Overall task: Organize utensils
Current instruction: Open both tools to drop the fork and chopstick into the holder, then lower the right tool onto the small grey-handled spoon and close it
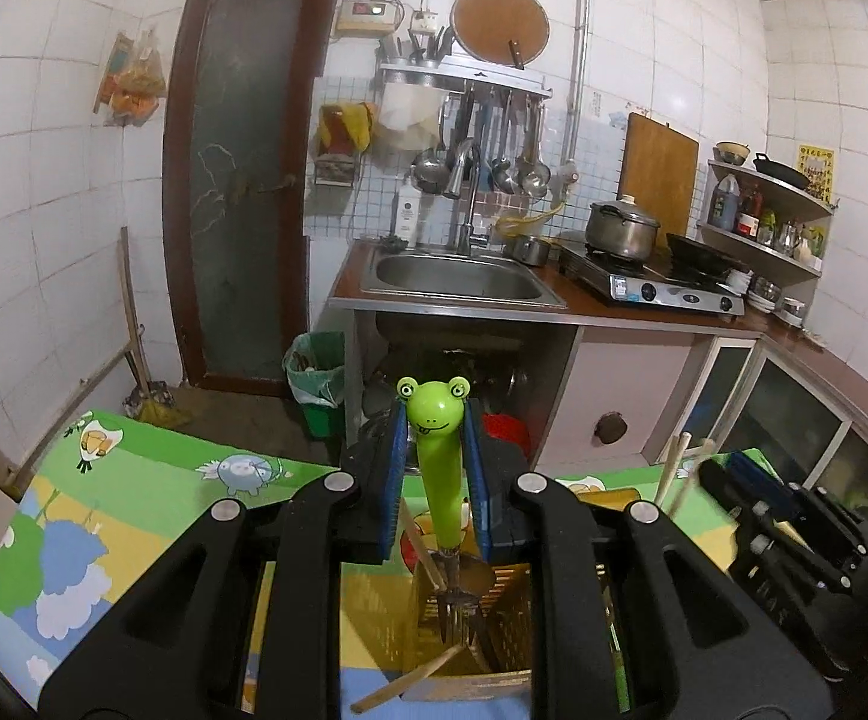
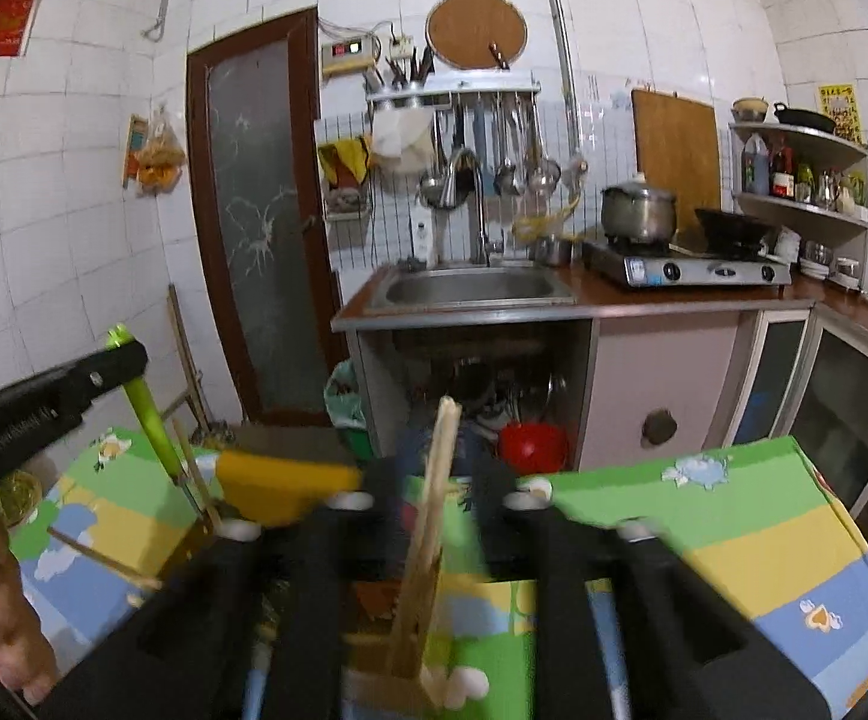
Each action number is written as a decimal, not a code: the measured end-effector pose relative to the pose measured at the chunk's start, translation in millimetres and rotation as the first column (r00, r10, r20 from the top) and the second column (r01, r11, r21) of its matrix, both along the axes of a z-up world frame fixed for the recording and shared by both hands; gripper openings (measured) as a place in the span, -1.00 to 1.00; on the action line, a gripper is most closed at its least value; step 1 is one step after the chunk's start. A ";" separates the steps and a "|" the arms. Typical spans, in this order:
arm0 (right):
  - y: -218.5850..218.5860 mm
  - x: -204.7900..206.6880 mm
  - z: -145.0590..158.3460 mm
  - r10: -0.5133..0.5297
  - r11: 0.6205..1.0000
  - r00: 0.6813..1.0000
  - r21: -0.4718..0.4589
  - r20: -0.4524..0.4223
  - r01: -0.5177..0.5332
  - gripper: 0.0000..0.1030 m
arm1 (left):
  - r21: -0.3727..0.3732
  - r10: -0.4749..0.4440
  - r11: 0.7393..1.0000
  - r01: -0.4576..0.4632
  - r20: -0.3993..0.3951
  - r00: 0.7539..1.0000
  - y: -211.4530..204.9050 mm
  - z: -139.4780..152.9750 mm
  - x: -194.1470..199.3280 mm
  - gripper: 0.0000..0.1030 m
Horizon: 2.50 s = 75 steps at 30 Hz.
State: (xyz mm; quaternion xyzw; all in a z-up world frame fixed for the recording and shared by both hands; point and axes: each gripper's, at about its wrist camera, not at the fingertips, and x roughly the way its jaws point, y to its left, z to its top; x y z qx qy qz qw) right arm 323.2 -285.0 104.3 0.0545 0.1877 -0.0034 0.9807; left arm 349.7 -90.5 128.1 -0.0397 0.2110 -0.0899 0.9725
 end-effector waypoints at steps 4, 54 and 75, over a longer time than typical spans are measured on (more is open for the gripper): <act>-4.7 -12.9 3.0 -0.023 1.000 0.999 0.011 0.026 0.023 0.21 | -0.015 -0.029 0.999 0.028 -0.014 0.999 2.8 0.8 -8.1 -0.66; 60.7 -228.4 -143.6 0.072 0.992 0.893 -0.064 -0.445 -0.112 0.36 | 0.071 0.008 0.997 0.019 -0.358 0.934 117.1 -163.4 -202.1 0.89; 63.0 -204.5 -153.1 0.055 0.991 0.863 -0.080 -0.502 -0.110 -0.86 | 0.094 -0.002 0.995 0.044 -0.407 0.913 105.3 -183.8 -201.4 0.89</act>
